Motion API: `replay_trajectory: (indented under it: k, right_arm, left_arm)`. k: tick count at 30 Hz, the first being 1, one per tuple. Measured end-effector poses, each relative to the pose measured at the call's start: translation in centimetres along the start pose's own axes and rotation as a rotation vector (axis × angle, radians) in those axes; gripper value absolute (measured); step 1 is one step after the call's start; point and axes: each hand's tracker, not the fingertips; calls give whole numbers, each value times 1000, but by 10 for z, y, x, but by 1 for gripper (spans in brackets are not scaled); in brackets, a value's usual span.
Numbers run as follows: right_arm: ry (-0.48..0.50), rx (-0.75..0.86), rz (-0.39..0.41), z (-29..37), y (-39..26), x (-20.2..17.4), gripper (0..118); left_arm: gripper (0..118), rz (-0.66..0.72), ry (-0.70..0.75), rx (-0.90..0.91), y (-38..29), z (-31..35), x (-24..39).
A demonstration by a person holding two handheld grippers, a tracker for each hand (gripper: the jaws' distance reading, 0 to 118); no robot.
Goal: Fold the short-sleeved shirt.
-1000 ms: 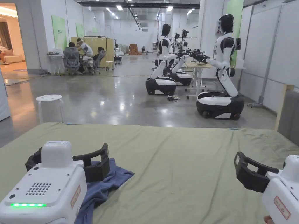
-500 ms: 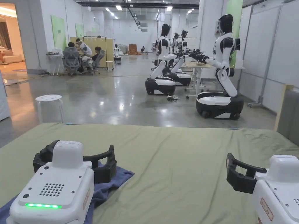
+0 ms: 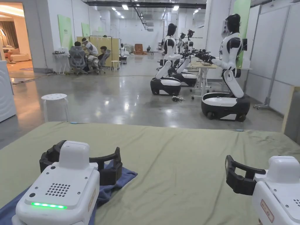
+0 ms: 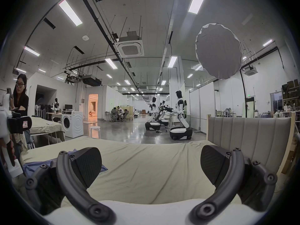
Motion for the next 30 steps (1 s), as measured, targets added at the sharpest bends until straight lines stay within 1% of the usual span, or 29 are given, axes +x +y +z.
replay_trajectory:
  k: [2, 5, 10, 14, 16, 17, 18, 19, 20, 21, 22, 23, 24, 25, 26, 27, 30]
  right_arm:
    - [3, 4, 7, 1, 1, 0, 118]
    - [5, 5, -11, 3, 2, 2, 118]
    - [-10, 5, -10, 0, 2, 5, 118]
    - [1, -2, -52, 1, 3, 8, 118]
    - [0, -2, -55, 1, 3, 7, 118]
    - [-4, -2, -52, 2, 3, 7, 118]
    - [-1, -3, -51, 2, 4, 7, 118]
    - [3, -7, -52, 3, 4, 7, 115]
    - [0, -9, -54, 5, 5, 6, 107]
    - [-11, -8, -55, 7, 5, 4, 88]
    - [-64, 4, -34, 9, 4, 3, 27]
    - [-98, 27, -14, 11, 3, 2, 0]
    - [-112, 28, -18, 12, 2, 4, 0]
    - [-91, 5, -45, 15, -2, 5, 0]
    - [-58, -2, -90, 15, -3, 8, 0]
    - [-44, -18, -97, 16, -5, 10, 0]
    - [-81, -10, -45, 24, -9, 11, 0]
  left_arm:
    - [117, 2, 2, 10, 1, -1, 0]
    - [117, 43, -13, -1, 3, -3, -2]
    - [118, 25, -8, -3, 3, -4, -2]
    - [118, 15, -5, 6, 3, -4, -2]
    - [117, 26, -17, -3, 4, -6, -4]
    - [115, 36, -24, -10, 5, -6, -5]
    - [101, 45, -27, -14, 6, -5, -4]
    - [55, 44, -3, 0, 6, -3, -1]
    - [17, 24, 17, 20, 5, -2, 1]
    - [0, 11, 31, 21, 4, -2, 0]
    - [0, 21, 21, 14, 3, -3, -2]
    - [0, 50, 6, 6, 3, -3, -6]
    - [0, 68, -17, -16, 4, -3, -9]
    - [0, 54, -16, -21, 4, -3, -10]
    - [0, 43, -21, -27, 3, -2, -10]
    - [0, 35, -27, -23, 1, -2, -9]
    - [0, 26, -28, -28, 0, -2, -9]
